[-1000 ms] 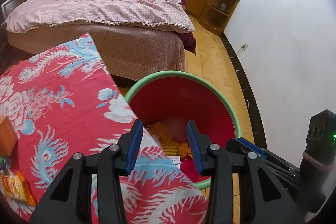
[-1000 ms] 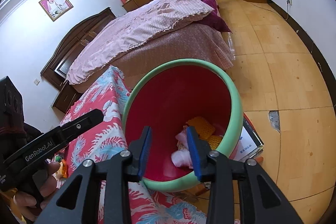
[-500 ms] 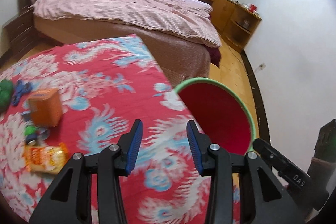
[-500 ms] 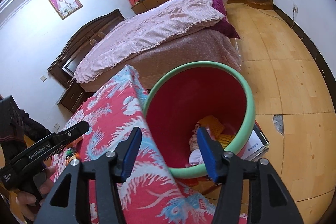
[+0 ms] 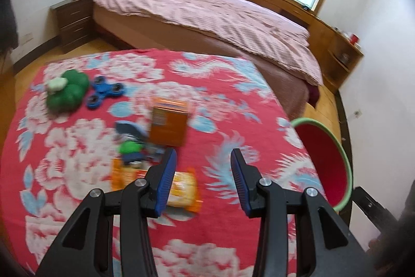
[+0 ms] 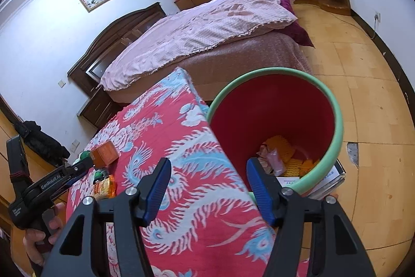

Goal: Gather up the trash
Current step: 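Move both open tools back over the table, then grasp the small green toy figure with the left tool while the right tool grasps the orange printed box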

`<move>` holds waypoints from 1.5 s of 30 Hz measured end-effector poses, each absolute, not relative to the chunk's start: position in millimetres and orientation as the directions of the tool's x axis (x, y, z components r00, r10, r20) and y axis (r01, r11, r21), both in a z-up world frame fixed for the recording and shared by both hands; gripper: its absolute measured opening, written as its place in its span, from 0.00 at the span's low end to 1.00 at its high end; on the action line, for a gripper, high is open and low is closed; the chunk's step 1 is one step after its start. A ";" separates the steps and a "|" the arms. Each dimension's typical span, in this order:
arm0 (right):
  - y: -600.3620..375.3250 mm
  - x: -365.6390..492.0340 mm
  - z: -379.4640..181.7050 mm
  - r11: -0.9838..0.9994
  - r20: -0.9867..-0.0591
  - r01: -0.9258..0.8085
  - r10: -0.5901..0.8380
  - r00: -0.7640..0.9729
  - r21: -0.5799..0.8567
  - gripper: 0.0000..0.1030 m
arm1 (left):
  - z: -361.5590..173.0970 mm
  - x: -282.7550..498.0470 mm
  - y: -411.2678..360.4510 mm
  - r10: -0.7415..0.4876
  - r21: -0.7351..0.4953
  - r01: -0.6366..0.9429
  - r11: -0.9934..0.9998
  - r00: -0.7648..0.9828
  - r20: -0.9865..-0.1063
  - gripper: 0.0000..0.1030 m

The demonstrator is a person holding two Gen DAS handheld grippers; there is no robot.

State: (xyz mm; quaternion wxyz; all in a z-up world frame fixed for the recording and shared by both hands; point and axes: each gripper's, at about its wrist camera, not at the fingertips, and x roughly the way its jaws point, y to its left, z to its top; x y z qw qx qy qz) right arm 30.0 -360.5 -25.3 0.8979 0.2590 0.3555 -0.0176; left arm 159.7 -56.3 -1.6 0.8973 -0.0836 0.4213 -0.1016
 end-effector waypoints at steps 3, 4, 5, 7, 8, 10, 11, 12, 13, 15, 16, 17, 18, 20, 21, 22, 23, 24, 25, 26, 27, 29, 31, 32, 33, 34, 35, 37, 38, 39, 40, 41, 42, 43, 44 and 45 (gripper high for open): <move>-353.8 33.8 -24.8 0.870 -0.652 0.210 0.155 0.742 0.446 0.63 | -5.0 166.3 -39.6 -0.207 -0.217 0.063 0.974 0.631 -0.748 0.42; -350.9 35.1 -24.6 0.872 -0.654 0.208 0.156 0.740 0.443 0.63 | -7.6 169.7 -32.5 -0.187 -0.208 0.041 0.977 0.631 -0.753 0.42; -348.6 37.3 -24.9 0.874 -0.657 0.205 0.157 0.737 0.440 0.63 | -10.0 172.6 -28.9 -0.175 -0.204 0.028 0.979 0.628 -0.758 0.42; -344.6 41.4 -26.0 0.877 -0.662 0.203 0.159 0.732 0.435 0.63 | -17.3 179.3 -18.5 -0.161 -0.205 0.000 0.979 0.618 -0.769 0.42; -342.5 44.0 -26.8 0.878 -0.666 0.201 0.162 0.728 0.434 0.63 | -20.4 182.0 -15.1 -0.152 -0.203 -0.013 0.979 0.614 -0.775 0.42; -339.3 48.2 -27.9 0.881 -0.672 0.198 0.165 0.722 0.429 0.63 | -27.7 187.5 -8.6 -0.131 -0.190 -0.033 0.981 0.606 -0.784 0.42; -337.7 50.9 -29.0 0.882 -0.676 0.198 0.166 0.718 0.427 0.63 | -30.7 189.3 -7.2 -0.129 -0.189 -0.037 0.981 0.603 -0.787 0.42; -336.5 53.4 -30.3 0.883 -0.678 0.197 0.169 0.715 0.427 0.63 | -34.0 190.9 -5.6 -0.128 -0.189 -0.040 0.981 0.599 -0.791 0.42; -335.9 55.2 -31.6 0.883 -0.680 0.195 0.170 0.713 0.426 0.63 | -38.5 193.0 -3.9 -0.129 -0.190 -0.043 0.981 0.591 -0.797 0.42; -333.4 58.6 -33.6 0.886 -0.685 0.193 0.172 0.708 0.421 0.63 | -43.9 196.3 -2.4 -0.132 -0.193 -0.044 0.980 0.582 -0.802 0.42; -332.8 59.9 -34.6 0.886 -0.686 0.192 0.173 0.707 0.421 0.63 | -47.4 198.2 -2.0 -0.134 -0.194 -0.042 0.980 0.577 -0.806 0.42; -332.4 61.5 -35.9 0.886 -0.688 0.192 0.175 0.705 0.422 0.63 | -49.3 199.6 -2.3 -0.136 -0.194 -0.042 0.980 0.573 -0.808 0.42; -331.6 63.0 -36.7 0.886 -0.690 0.194 0.175 0.703 0.422 0.63 | -52.2 201.2 -2.4 -0.139 -0.196 -0.040 0.980 0.568 -0.811 0.42; -330.5 66.1 -39.6 0.886 -0.696 0.195 0.178 0.696 0.421 0.63 | -55.4 202.9 -2.3 -0.142 -0.198 -0.038 0.980 0.562 -0.815 0.42; -330.4 67.5 -41.0 0.886 -0.699 0.196 0.178 0.693 0.421 0.63 | -57.8 203.8 -2.1 -0.141 -0.198 -0.042 0.979 0.559 -0.817 0.42; -330.4 68.4 -42.7 0.885 -0.701 0.197 0.181 0.689 0.421 0.63 | -59.4 204.4 -2.0 -0.140 -0.198 -0.045 0.979 0.558 -0.818 0.41; -330.4 69.1 -44.2 0.885 -0.704 0.197 0.183 0.686 0.423 0.63 | -60.5 204.7 -1.9 -0.147 -0.206 -0.045 0.978 0.557 -0.817 0.39; -330.2 70.0 -45.2 0.884 -0.706 0.197 0.185 0.684 0.423 0.63 | -61.7 204.7 -1.8 -0.158 -0.217 -0.041 0.975 0.557 -0.815 0.36; -329.9 70.5 -46.0 0.884 -0.707 0.197 0.187 0.681 0.424 0.63 | -62.6 205.0 -2.4 -0.166 -0.225 -0.038 0.974 0.556 -0.814 0.35; -329.7 70.9 -46.7 0.885 -0.708 0.196 0.189 0.680 0.423 0.63 | -62.9 204.5 -3.0 -0.166 -0.223 -0.035 0.974 0.558 -0.813 0.35; -329.0 71.7 -47.2 0.885 -0.710 0.195 0.189 0.679 0.422 0.63 | -63.3 204.9 -4.4 -0.163 -0.219 -0.032 0.975 0.561 -0.812 0.35; -327.9 72.8 -48.4 0.886 -0.711 0.192 0.193 0.676 0.423 0.63 | -63.8 205.0 -5.3 -0.165 -0.218 -0.026 0.976 0.565 -0.808 0.27; -326.9 73.9 -49.2 0.887 -0.712 0.188 0.196 0.674 0.422 0.63 | -64.5 204.9 -5.1 -0.172 -0.223 -0.020 0.975 0.568 -0.804 0.25; -326.1 74.3 -49.2 0.888 -0.712 0.185 0.198 0.674 0.422 0.63 | -64.2 204.1 -4.3 -0.176 -0.228 -0.020 0.974 0.570 -0.802 0.24; -325.5 74.8 -49.2 0.888 -0.712 0.183 0.199 0.673 0.421 0.63 | -64.2 203.0 -3.0 -0.181 -0.235 -0.021 0.972 0.572 -0.800 0.24; -324.2 75.2 -48.9 0.890 -0.712 0.179 0.200 0.673 0.420 0.63 | -63.9 201.4 -1.1 -0.188 -0.246 -0.024 0.969 0.574 -0.797 0.24; -323.2 75.5 -48.7 0.891 -0.712 0.176 0.202 0.672 0.418 0.63 | -63.0 200.1 0.5 -0.191 -0.252 -0.026 0.967 0.577 -0.794 0.24; -320.9 76.4 -48.0 0.894 -0.712 0.170 0.204 0.672 0.416 0.63 | -58.4 195.9 4.3 -0.197 -0.262 -0.025 0.965 0.590 -0.783 0.23; -319.3 77.2 -47.5 0.895 -0.712 0.166 0.206 0.671 0.415 0.63 | -55.9 194.4 5.5 -0.198 -0.263 -0.024 0.964 0.594 -0.780 0.22; -317.7 78.2 -47.2 0.896 -0.712 0.161 0.208 0.670 0.414 0.63 | -53.0 192.4 7.1 -0.199 -0.265 -0.022 0.964 0.599 -0.776 0.22; -315.7 79.5 -46.6 0.897 -0.712 0.155 0.213 0.669 0.414 0.63 | -48.7 190.1 8.8 -0.199 -0.266 -0.021 0.964 0.607 -0.770 0.20; -313.3 81.1 -45.5 0.898 -0.711 0.147 0.219 0.669 0.415 0.63 | -45.4 188.3 10.5 -0.197 -0.266 -0.021 0.964 0.614 -0.764 0.19; -310.6 82.6 -44.4 0.900 -0.710 0.139 0.223 0.668 0.413 0.63 | -42.5 186.8 12.2 -0.197 -0.267 -0.021 0.963 0.620 -0.760 0.19; -306.7 84.6 -42.9 0.904 -0.708 0.128 0.226 0.669 0.409 0.63 | -39.5 184.5 14.5 -0.197 -0.269 -0.021 0.963 0.627 -0.753 0.19; -302.3 86.5 -41.1 0.907 -0.707 0.115 0.230 0.669 0.404 0.63 | -36.8 182.6 16.7 -0.195 -0.268 -0.020 0.963 0.633 -0.749 0.19; -298.6 87.8 -39.9 0.910 -0.705 0.105 0.234 0.669 0.401 0.63 | -35.0 181.1 18.8 -0.191 -0.264 -0.021 0.964 0.636 -0.747 0.19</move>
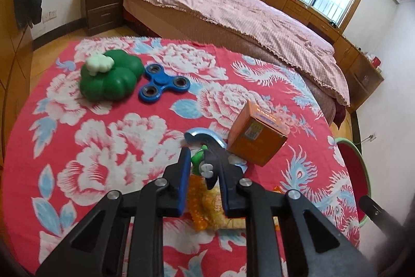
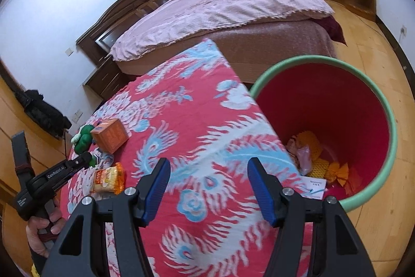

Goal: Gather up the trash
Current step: 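Grasp the small green toy figure with the left tool while the right tool grasps the orange printed box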

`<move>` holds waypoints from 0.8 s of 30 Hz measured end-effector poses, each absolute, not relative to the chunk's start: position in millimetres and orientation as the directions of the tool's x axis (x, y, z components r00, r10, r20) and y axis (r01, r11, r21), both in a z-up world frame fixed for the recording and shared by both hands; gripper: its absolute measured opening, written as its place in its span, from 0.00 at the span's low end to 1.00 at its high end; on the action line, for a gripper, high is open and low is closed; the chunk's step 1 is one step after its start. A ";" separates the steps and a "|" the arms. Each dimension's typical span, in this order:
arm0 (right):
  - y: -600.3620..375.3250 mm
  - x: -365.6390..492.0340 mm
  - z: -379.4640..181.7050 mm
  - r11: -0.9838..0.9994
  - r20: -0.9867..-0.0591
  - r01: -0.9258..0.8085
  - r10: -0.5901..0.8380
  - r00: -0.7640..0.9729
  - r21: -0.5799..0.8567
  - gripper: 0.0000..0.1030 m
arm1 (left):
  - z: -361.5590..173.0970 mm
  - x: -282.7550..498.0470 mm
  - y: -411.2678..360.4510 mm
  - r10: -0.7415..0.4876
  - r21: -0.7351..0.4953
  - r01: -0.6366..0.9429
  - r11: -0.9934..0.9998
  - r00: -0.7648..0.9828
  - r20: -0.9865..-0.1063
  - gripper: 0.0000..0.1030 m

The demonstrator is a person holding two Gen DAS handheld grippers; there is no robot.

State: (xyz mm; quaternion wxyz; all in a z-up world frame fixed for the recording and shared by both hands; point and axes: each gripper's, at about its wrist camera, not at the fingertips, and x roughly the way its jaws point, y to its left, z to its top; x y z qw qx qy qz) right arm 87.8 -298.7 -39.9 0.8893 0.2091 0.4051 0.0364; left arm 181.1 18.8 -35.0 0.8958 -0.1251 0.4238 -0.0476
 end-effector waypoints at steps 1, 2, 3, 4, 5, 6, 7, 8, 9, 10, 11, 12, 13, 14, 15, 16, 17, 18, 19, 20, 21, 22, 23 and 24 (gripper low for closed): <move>-293.4 90.4 -38.6 0.913 -0.705 0.089 0.243 0.667 0.399 0.63 | -34.2 180.3 20.8 -0.190 -0.264 -0.022 0.964 0.638 -0.747 0.19; -288.0 93.0 -37.1 0.915 -0.704 0.074 0.252 0.664 0.397 0.63 | -33.1 180.1 23.0 -0.189 -0.265 -0.024 0.964 0.638 -0.746 0.19; -283.5 94.4 -35.9 0.917 -0.703 0.062 0.257 0.663 0.394 0.63 | -32.4 179.7 25.3 -0.188 -0.267 -0.027 0.963 0.639 -0.746 0.19; -276.3 97.4 -34.0 0.921 -0.702 0.045 0.264 0.661 0.388 0.63 | -31.1 179.1 28.5 -0.188 -0.270 -0.031 0.962 0.641 -0.744 0.19; -270.9 99.8 -32.5 0.923 -0.702 0.032 0.268 0.660 0.383 0.63 | -29.9 178.7 31.0 -0.186 -0.270 -0.033 0.962 0.643 -0.743 0.19; -264.9 102.7 -30.6 0.926 -0.701 0.016 0.274 0.659 0.378 0.63 | -28.6 178.1 33.8 -0.181 -0.267 -0.037 0.963 0.645 -0.742 0.19; -257.9 106.0 -28.4 0.928 -0.698 -0.004 0.282 0.659 0.371 0.63 | -26.8 177.6 37.7 -0.172 -0.261 -0.042 0.964 0.650 -0.740 0.19; -250.3 110.1 -26.4 0.932 -0.696 -0.024 0.287 0.658 0.362 0.63 | -25.5 177.5 40.5 -0.165 -0.256 -0.046 0.966 0.653 -0.740 0.19; -245.4 112.8 -25.4 0.934 -0.696 -0.035 0.290 0.657 0.355 0.63 | -24.0 177.2 43.7 -0.155 -0.248 -0.051 0.967 0.656 -0.739 0.19; -237.6 117.8 -24.9 0.938 -0.700 -0.051 0.292 0.652 0.344 0.64 | -22.4 177.4 47.1 -0.147 -0.243 -0.055 0.968 0.660 -0.736 0.19; -230.2 122.7 -24.8 0.939 -0.704 -0.067 0.298 0.645 0.336 0.64 | -20.6 177.6 50.9 -0.136 -0.234 -0.060 0.970 0.666 -0.734 0.19; -224.1 126.2 -24.9 0.939 -0.705 -0.082 0.306 0.640 0.333 0.67 | -19.4 178.0 54.4 -0.119 -0.220 -0.068 0.973 0.670 -0.733 0.19; -216.5 131.1 -24.9 0.938 -0.704 -0.101 0.317 0.636 0.331 0.69 | -18.9 178.6 57.5 -0.103 -0.208 -0.077 0.975 0.671 -0.734 0.19; -208.2 136.7 -25.1 0.937 -0.705 -0.123 0.329 0.629 0.327 0.74 | -18.8 179.2 60.3 -0.090 -0.198 -0.085 0.977 0.672 -0.735 0.19; -202.2 140.2 -25.5 0.934 -0.704 -0.142 0.341 0.623 0.327 0.80 | -19.0 180.0 62.8 -0.078 -0.188 -0.092 0.978 0.672 -0.737 0.19; -192.0 146.9 -26.6 0.928 -0.703 -0.182 0.365 0.610 0.324 0.82 | -20.3 181.1 66.1 -0.064 -0.178 -0.103 0.979 0.670 -0.740 0.19; -184.4 150.9 -27.7 0.928 -0.704 -0.203 0.370 0.606 0.313 0.83 | -21.5 181.9 68.2 -0.056 -0.172 -0.110 0.979 0.667 -0.743 0.19; -176.9 154.9 -29.6 0.931 -0.707 -0.216 0.363 0.607 0.294 0.83 | -23.0 182.6 70.0 -0.050 -0.167 -0.115 0.979 0.664 -0.746 0.19; -169.1 159.5 -31.4 0.935 -0.709 -0.230 0.356 0.609 0.271 0.83 | -25.0 183.0 72.0 -0.042 -0.162 -0.121 0.979 0.661 -0.749 0.19; -161.4 164.7 -33.6 0.937 -0.712 -0.245 0.349 0.609 0.250 0.83 | -27.0 183.2 73.7 -0.033 -0.155 -0.128 0.980 0.658 -0.752 0.19; -156.6 168.7 -35.1 0.938 -0.714 -0.252 0.346 0.608 0.239 0.83 | -28.5 183.6 74.5 -0.026 -0.148 -0.132 0.980 0.656 -0.754 0.19; -151.3 173.5 -36.8 0.937 -0.715 -0.259 0.347 0.606 0.235 0.83 | -30.2 183.8 75.9 -0.021 -0.145 -0.136 0.980 0.654 -0.756 0.19; -147.4 177.9 -37.9 0.934 -0.713 -0.265 0.355 0.604 0.241 0.83 | -32.0 184.6 77.6 -0.018 -0.144 -0.141 0.979 0.652 -0.758 0.19; -144.9 181.1 -38.2 0.932 -0.711 -0.268 0.361 0.603 0.245 0.84 | -33.9 184.7 79.8 -0.016 -0.145 -0.146 0.979 0.649 -0.760 0.19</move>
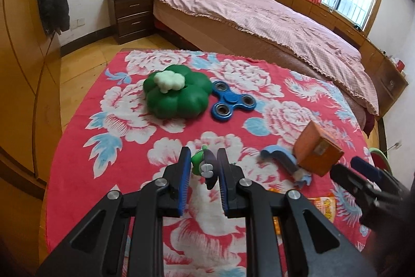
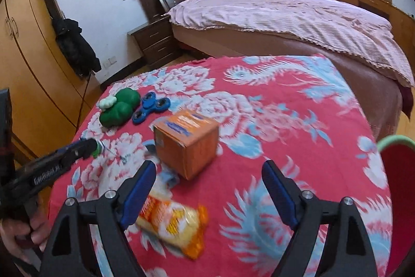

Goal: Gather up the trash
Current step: 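Grasp the small green toy figure with the left tool while the right tool grasps the orange printed box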

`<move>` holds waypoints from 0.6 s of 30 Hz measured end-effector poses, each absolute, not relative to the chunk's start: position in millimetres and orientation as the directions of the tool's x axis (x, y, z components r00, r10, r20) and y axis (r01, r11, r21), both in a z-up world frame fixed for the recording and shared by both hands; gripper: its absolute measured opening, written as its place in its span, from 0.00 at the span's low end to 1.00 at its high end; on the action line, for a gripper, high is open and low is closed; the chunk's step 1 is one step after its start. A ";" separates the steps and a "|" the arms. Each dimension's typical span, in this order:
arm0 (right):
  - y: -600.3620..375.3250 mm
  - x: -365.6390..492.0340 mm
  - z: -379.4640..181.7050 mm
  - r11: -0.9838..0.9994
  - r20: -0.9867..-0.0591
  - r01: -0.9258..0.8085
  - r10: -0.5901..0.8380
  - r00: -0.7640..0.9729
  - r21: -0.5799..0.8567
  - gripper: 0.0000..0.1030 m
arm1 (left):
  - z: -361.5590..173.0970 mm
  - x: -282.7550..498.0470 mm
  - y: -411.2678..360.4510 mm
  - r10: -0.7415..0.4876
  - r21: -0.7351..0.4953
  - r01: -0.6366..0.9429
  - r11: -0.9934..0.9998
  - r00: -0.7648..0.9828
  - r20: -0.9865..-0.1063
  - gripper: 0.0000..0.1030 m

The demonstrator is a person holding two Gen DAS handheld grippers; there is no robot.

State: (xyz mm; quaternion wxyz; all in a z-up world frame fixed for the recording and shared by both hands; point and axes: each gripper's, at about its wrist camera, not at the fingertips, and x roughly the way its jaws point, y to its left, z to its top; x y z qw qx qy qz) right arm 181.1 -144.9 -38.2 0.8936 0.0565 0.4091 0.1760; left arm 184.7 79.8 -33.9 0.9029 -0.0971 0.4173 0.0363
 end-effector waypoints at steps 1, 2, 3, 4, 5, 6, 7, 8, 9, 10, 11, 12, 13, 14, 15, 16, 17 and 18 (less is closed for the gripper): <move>-141.2 185.3 -38.6 0.930 -0.710 -0.270 0.364 0.603 0.247 0.86 | -35.5 185.4 81.4 -0.016 -0.147 -0.150 0.978 0.647 -0.762 0.19; -137.8 189.3 -38.6 0.929 -0.705 -0.274 0.368 0.606 0.249 0.87 | -36.9 185.9 82.9 -0.015 -0.149 -0.154 0.977 0.645 -0.764 0.19; -135.5 191.6 -38.2 0.927 -0.700 -0.281 0.373 0.609 0.249 0.88 | -38.1 186.0 84.2 -0.015 -0.151 -0.156 0.976 0.643 -0.765 0.19; -132.6 194.2 -38.0 0.927 -0.697 -0.285 0.371 0.613 0.243 0.88 | -39.4 186.6 85.6 -0.016 -0.153 -0.159 0.975 0.642 -0.767 0.19; -129.4 197.2 -38.5 0.930 -0.698 -0.283 0.364 0.616 0.236 0.88 | -40.8 187.1 87.3 -0.016 -0.155 -0.161 0.975 0.640 -0.768 0.19; -127.4 199.8 -39.4 0.932 -0.702 -0.276 0.358 0.616 0.233 0.88 | -41.6 187.5 88.5 -0.018 -0.159 -0.163 0.974 0.640 -0.768 0.19; -125.5 201.8 -40.6 0.933 -0.704 -0.272 0.356 0.615 0.235 0.88 | -42.1 187.7 89.6 -0.019 -0.161 -0.164 0.973 0.640 -0.768 0.19; -124.7 203.4 -41.7 0.934 -0.706 -0.265 0.354 0.613 0.239 0.88 | -42.5 188.0 90.4 -0.019 -0.162 -0.166 0.973 0.639 -0.769 0.19; -124.3 205.1 -43.2 0.936 -0.708 -0.256 0.351 0.612 0.242 0.88 | -43.1 188.3 91.1 -0.019 -0.164 -0.168 0.972 0.639 -0.769 0.19; -123.6 206.6 -44.7 0.937 -0.710 -0.249 0.349 0.611 0.246 0.88 | -43.6 188.2 92.2 -0.020 -0.166 -0.169 0.971 0.640 -0.768 0.19; -123.2 207.9 -46.2 0.938 -0.712 -0.244 0.347 0.611 0.247 0.87 | -44.2 188.1 92.8 -0.020 -0.167 -0.170 0.971 0.640 -0.768 0.19; -123.2 208.8 -47.5 0.939 -0.713 -0.238 0.343 0.611 0.248 0.80 | -44.7 188.1 93.5 -0.021 -0.168 -0.170 0.971 0.640 -0.768 0.19; -123.5 210.0 -49.4 0.937 -0.715 -0.235 0.349 0.605 0.258 0.75 | -44.9 188.0 93.8 -0.024 -0.171 -0.169 0.971 0.640 -0.768 0.19; -123.8 210.9 -51.4 0.935 -0.719 -0.232 0.355 0.597 0.269 0.64 | -44.9 188.0 93.5 -0.025 -0.172 -0.168 0.971 0.640 -0.768 0.19; -124.3 211.4 -53.0 0.933 -0.721 -0.228 0.359 0.592 0.278 0.63 | -44.7 187.7 93.6 -0.027 -0.173 -0.167 0.971 0.640 -0.768 0.19; -124.8 210.4 -52.7 0.933 -0.718 -0.226 0.360 0.596 0.280 0.63 | -44.5 187.4 93.9 -0.028 -0.173 -0.166 0.971 0.640 -0.768 0.19; -125.2 210.3 -52.6 0.933 -0.721 -0.225 0.361 0.592 0.282 0.62 | -44.0 187.3 93.9 -0.028 -0.173 -0.166 0.971 0.640 -0.768 0.19; -125.7 209.7 -52.4 0.930 -0.719 -0.225 0.366 0.591 0.289 0.60 | -43.4 186.5 93.9 -0.027 -0.174 -0.167 0.970 0.641 -0.767 0.19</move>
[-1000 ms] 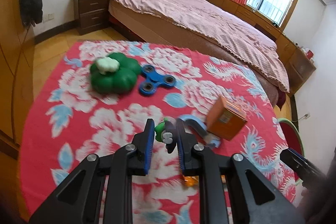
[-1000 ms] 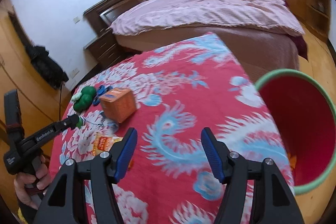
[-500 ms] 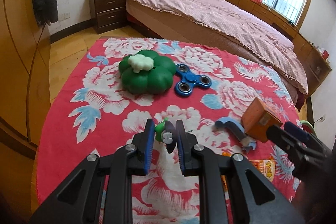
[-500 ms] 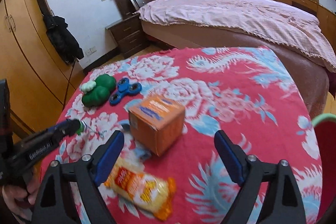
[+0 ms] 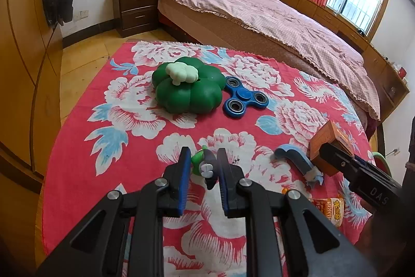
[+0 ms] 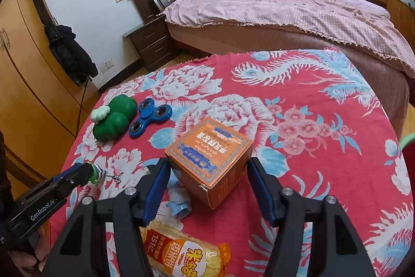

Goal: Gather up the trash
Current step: 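Grasp the small green toy figure with the left tool while the right tool grasps the orange printed box, then carry the green toy and orange box over the red bin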

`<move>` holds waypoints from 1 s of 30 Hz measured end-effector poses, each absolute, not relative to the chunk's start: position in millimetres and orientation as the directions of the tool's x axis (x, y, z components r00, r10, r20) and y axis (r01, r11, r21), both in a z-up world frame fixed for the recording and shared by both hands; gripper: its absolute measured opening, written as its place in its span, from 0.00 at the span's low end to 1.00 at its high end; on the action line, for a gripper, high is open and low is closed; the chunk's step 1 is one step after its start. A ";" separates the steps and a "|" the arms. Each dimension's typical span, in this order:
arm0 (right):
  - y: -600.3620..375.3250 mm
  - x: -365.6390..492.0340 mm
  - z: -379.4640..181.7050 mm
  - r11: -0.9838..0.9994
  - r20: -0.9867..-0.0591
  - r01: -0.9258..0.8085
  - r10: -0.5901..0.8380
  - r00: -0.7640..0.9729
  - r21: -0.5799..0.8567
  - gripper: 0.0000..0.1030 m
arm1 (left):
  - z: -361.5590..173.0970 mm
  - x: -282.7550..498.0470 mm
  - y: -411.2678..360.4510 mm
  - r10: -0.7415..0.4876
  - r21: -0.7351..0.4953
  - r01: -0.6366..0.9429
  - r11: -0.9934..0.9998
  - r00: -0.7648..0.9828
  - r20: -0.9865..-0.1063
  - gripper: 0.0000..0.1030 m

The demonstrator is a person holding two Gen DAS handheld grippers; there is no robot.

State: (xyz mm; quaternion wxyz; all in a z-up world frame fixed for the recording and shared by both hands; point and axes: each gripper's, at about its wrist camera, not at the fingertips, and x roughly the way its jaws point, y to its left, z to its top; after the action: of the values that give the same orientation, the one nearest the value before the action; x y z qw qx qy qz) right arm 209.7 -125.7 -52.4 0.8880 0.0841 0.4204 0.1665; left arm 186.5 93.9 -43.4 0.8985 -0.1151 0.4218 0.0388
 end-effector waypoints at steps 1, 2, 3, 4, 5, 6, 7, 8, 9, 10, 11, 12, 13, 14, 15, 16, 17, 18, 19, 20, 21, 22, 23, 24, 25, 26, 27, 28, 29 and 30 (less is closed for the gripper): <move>-127.2 208.9 -51.7 0.929 -0.716 -0.222 0.371 0.592 0.297 0.59 | -42.9 185.7 93.8 -0.029 -0.176 -0.167 0.970 0.642 -0.766 0.19; -128.8 207.5 -50.3 0.928 -0.712 -0.218 0.372 0.595 0.303 0.57 | -42.2 184.8 93.7 -0.029 -0.177 -0.166 0.970 0.643 -0.765 0.19; -131.1 205.5 -48.3 0.928 -0.707 -0.214 0.372 0.601 0.306 0.57 | -40.9 183.2 93.2 -0.030 -0.178 -0.166 0.970 0.645 -0.764 0.19; -132.7 203.8 -46.8 0.927 -0.705 -0.211 0.372 0.604 0.308 0.57 | -40.0 182.2 92.7 -0.030 -0.178 -0.165 0.970 0.646 -0.763 0.19; -135.2 201.3 -44.6 0.926 -0.700 -0.209 0.374 0.608 0.313 0.57 | -38.8 181.2 91.5 -0.031 -0.178 -0.163 0.970 0.648 -0.761 0.19; -137.9 198.5 -41.8 0.925 -0.695 -0.207 0.376 0.613 0.318 0.57 | -36.9 179.7 90.4 -0.032 -0.178 -0.160 0.971 0.651 -0.759 0.19; -140.4 196.1 -39.6 0.925 -0.690 -0.205 0.376 0.619 0.321 0.57 | -34.4 178.1 88.9 -0.034 -0.179 -0.156 0.971 0.654 -0.756 0.19; -143.5 192.5 -36.6 0.924 -0.683 -0.201 0.377 0.626 0.325 0.57 | -32.0 176.3 87.5 -0.036 -0.180 -0.151 0.972 0.658 -0.752 0.19; -146.4 188.6 -33.5 0.923 -0.677 -0.199 0.379 0.632 0.330 0.56 | -30.0 175.1 86.8 -0.037 -0.179 -0.149 0.972 0.661 -0.749 0.19; -149.0 185.7 -30.9 0.922 -0.672 -0.197 0.379 0.637 0.334 0.56 | -26.6 172.4 84.8 -0.039 -0.180 -0.143 0.973 0.667 -0.744 0.19; -152.4 181.4 -27.6 0.921 -0.665 -0.194 0.380 0.643 0.339 0.56 | -24.1 170.6 83.6 -0.042 -0.181 -0.139 0.974 0.671 -0.741 0.19; -155.6 176.8 -24.4 0.920 -0.659 -0.192 0.381 0.649 0.343 0.56 | -21.2 168.5 81.9 -0.045 -0.182 -0.134 0.974 0.675 -0.737 0.19; -157.8 173.7 -22.0 0.919 -0.655 -0.190 0.381 0.653 0.345 0.56 | -17.1 165.5 79.7 -0.048 -0.184 -0.128 0.975 0.680 -0.731 0.19; -160.8 168.9 -19.2 0.918 -0.649 -0.189 0.383 0.657 0.350 0.56 | -14.5 163.4 78.2 -0.051 -0.185 -0.124 0.975 0.684 -0.727 0.19; -163.8 164.0 -16.6 0.917 -0.645 -0.186 0.382 0.662 0.352 0.56 | -11.6 161.1 76.1 -0.053 -0.185 -0.118 0.976 0.689 -0.723 0.19; -166.3 160.2 -14.7 0.917 -0.641 -0.183 0.380 0.666 0.354 0.56 | -8.3 158.4 73.9 -0.057 -0.185 -0.112 0.976 0.694 -0.718 0.19; -169.9 155.0 -12.3 0.917 -0.637 -0.179 0.379 0.672 0.357 0.56 | -4.4 155.4 71.3 -0.061 -0.185 -0.103 0.977 0.700 -0.712 0.19; -173.0 150.8 -10.6 0.916 -0.633 -0.175 0.378 0.675 0.361 0.56 | -0.6 152.6 68.5 -0.065 -0.184 -0.094 0.978 0.705 -0.706 0.19; -177.2 145.6 -8.4 0.914 -0.627 -0.170 0.379 0.681 0.368 0.56 | 2.4 149.7 65.7 -0.068 -0.182 -0.086 0.980 0.709 -0.702 0.19; -181.1 141.5 -6.2 0.914 -0.622 -0.166 0.377 0.686 0.371 0.56 | 5.3 147.2 63.3 -0.070 -0.180 -0.079 0.980 0.714 -0.697 0.19; -185.1 136.4 -3.8 0.914 -0.617 -0.161 0.373 0.693 0.373 0.56 | 9.1 143.8 60.1 -0.074 -0.178 -0.071 0.981 0.720 -0.690 0.19; -188.7 132.0 -1.6 0.915 -0.613 -0.155 0.369 0.699 0.373 0.56 | 11.7 141.2 57.7 -0.076 -0.176 -0.064 0.982 0.724 -0.686 0.19; -192.6 127.1 0.4 0.915 -0.610 -0.148 0.363 0.705 0.375 0.56 | 14.7 137.9 54.9 -0.079 -0.175 -0.057 0.983 0.728 -0.681 0.19; -196.8 122.4 2.0 0.915 -0.606 -0.141 0.360 0.710 0.378 0.56 | 17.8 134.6 51.4 -0.083 -0.174 -0.049 0.984 0.731 -0.677 0.19; -200.1 118.8 3.5 0.914 -0.603 -0.137 0.358 0.713 0.381 0.56 | 19.8 133.0 49.4 -0.087 -0.174 -0.043 0.984 0.734 -0.674 0.19; -204.3 113.7 5.4 0.914 -0.598 -0.131 0.355 0.718 0.385 0.56 | 22.1 130.8 46.0 -0.092 -0.172 -0.033 0.984 0.736 -0.671 0.19; -208.0 108.6 7.3 0.914 -0.595 -0.125 0.350 0.724 0.386 0.56 | 24.2 128.8 43.3 -0.097 -0.171 -0.027 0.985 0.737 -0.668 0.19; -211.1 105.4 8.3 0.915 -0.593 -0.119 0.344 0.728 0.385 0.56 | 27.1 125.6 39.3 -0.105 -0.173 -0.015 0.985 0.740 -0.664 0.19; -215.4 100.9 9.5 0.916 -0.591 -0.110 0.337 0.733 0.386 0.56 | 29.4 123.3 36.4 -0.111 -0.173 -0.007 0.985 0.742 -0.661 0.19; -219.2 97.2 10.2 0.915 -0.589 -0.105 0.334 0.736 0.389 0.56 | 31.5 120.9 33.1 -0.116 -0.172 0.001 0.985 0.744 -0.658 0.19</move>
State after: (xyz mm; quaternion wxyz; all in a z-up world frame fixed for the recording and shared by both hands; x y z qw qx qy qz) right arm 97.2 -219.2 10.2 0.9165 0.1673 0.3429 0.1198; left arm 120.9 33.1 31.5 0.9303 -0.0805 0.3564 -0.0315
